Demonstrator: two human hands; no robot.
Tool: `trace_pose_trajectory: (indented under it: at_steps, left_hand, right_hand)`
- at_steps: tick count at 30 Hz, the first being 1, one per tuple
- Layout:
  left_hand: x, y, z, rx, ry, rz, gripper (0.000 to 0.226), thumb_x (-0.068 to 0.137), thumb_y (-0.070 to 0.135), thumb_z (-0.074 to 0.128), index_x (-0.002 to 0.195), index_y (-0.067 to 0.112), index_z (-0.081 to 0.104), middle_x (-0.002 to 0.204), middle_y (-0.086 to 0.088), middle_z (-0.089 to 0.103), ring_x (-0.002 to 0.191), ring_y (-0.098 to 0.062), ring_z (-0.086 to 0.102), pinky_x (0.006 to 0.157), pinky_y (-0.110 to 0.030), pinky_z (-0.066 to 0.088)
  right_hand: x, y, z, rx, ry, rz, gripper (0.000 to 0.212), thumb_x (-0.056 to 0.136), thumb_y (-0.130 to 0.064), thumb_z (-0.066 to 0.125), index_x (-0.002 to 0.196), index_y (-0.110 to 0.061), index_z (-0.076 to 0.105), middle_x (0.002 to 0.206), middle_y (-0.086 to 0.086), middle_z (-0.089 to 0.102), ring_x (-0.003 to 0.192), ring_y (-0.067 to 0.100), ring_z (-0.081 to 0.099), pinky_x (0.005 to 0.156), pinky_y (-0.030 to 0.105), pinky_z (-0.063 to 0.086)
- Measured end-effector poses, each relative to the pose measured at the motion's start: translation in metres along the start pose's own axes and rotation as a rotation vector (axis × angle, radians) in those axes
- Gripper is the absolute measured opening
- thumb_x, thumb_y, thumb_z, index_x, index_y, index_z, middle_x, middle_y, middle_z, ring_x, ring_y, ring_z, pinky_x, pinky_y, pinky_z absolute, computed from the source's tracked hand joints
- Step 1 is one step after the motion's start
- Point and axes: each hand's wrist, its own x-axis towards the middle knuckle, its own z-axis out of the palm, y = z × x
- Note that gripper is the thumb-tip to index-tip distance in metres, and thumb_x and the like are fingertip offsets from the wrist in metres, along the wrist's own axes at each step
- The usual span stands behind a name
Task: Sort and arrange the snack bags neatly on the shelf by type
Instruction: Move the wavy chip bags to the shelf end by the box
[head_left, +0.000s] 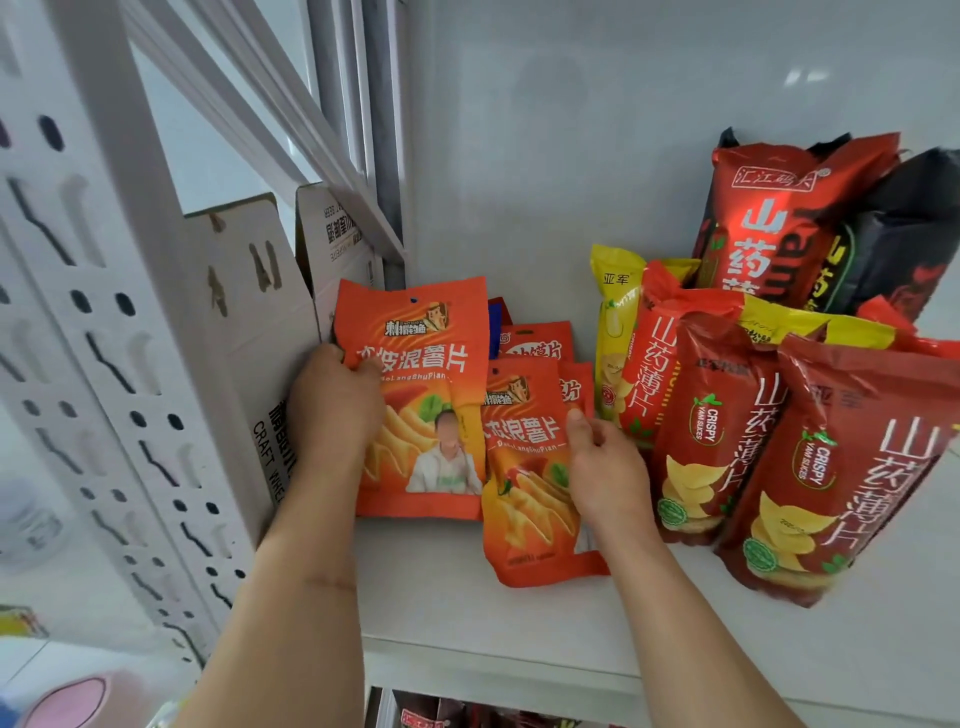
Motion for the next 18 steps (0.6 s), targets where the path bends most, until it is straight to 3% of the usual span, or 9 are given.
trace_pose_trajectory:
  at_steps: [2,5,7,9,12,16,18]
  left_hand:
    - [-0.001,0.002,-0.002,0.001,0.061,-0.005,0.026,0.097,0.034,0.059,0.108,0.012,0.064,0.108,-0.013,0.071,0.095,-0.037,0.067,0.086,-0.045,0.055]
    - [-0.006,0.012,-0.005,-0.001,0.205,0.025,0.029,0.099,0.036,0.055,0.117,0.014,0.06,0.115,-0.012,0.07,0.101,-0.038,0.066,0.087,-0.046,0.054]
    - [-0.006,0.019,-0.006,-0.006,0.221,0.059,0.028,0.099,0.036,0.054,0.118,0.015,0.059,0.114,-0.01,0.07,0.1,-0.038,0.066,0.086,-0.046,0.054]
    - [-0.001,0.021,-0.006,0.014,0.151,0.063,0.026,0.099,0.034,0.055,0.114,0.013,0.061,0.11,-0.009,0.071,0.096,-0.036,0.067,0.083,-0.043,0.055]
    - [0.003,0.019,0.001,0.029,-0.055,0.03,0.027,0.097,0.033,0.058,0.11,0.01,0.065,0.106,-0.01,0.071,0.091,-0.033,0.067,0.077,-0.036,0.052]
    - [-0.024,0.005,0.028,0.125,-0.293,0.023,0.026,0.098,0.026,0.053,0.118,0.009,0.057,0.111,-0.011,0.068,0.099,-0.033,0.065,0.076,-0.034,0.049]
    - [-0.043,-0.001,0.037,0.137,-0.292,0.036,0.028,0.1,0.019,0.049,0.127,0.011,0.051,0.116,-0.012,0.067,0.104,-0.034,0.064,0.077,-0.034,0.047]
  right_hand:
    - [0.0,-0.002,0.0,0.005,-0.019,-0.001,0.053,0.1,-0.057,0.035,0.121,-0.016,0.062,0.118,0.006,0.066,0.108,0.026,0.061,0.087,0.036,0.047]
    - [-0.002,-0.003,0.001,-0.023,-0.06,0.024,0.061,0.099,-0.063,0.024,0.119,-0.02,0.062,0.116,0.005,0.065,0.108,0.027,0.06,0.096,0.043,0.047]
    - [-0.002,-0.005,-0.001,-0.01,-0.061,0.044,0.061,0.101,-0.061,0.018,0.112,-0.021,0.063,0.104,0.001,0.065,0.101,0.025,0.06,0.092,0.039,0.046]
    - [-0.004,-0.008,-0.003,0.017,-0.048,0.058,0.056,0.102,-0.057,0.018,0.101,-0.022,0.061,0.09,-0.003,0.061,0.091,0.022,0.058,0.084,0.034,0.044]
    - [-0.005,-0.009,-0.003,0.081,-0.033,0.084,0.066,0.101,-0.061,0.017,0.093,-0.017,0.065,0.09,0.002,0.067,0.09,0.024,0.063,0.087,0.037,0.049]
    - [-0.004,-0.012,0.001,0.163,-0.042,0.149,0.108,0.071,-0.094,0.004,0.119,-0.021,0.068,0.117,0.007,0.069,0.111,0.03,0.062,0.101,0.049,0.047]
    - [-0.002,-0.015,0.0,0.159,-0.061,0.131,0.094,0.079,-0.089,0.013,0.13,-0.028,0.061,0.126,0.004,0.066,0.117,0.03,0.059,0.104,0.047,0.044]
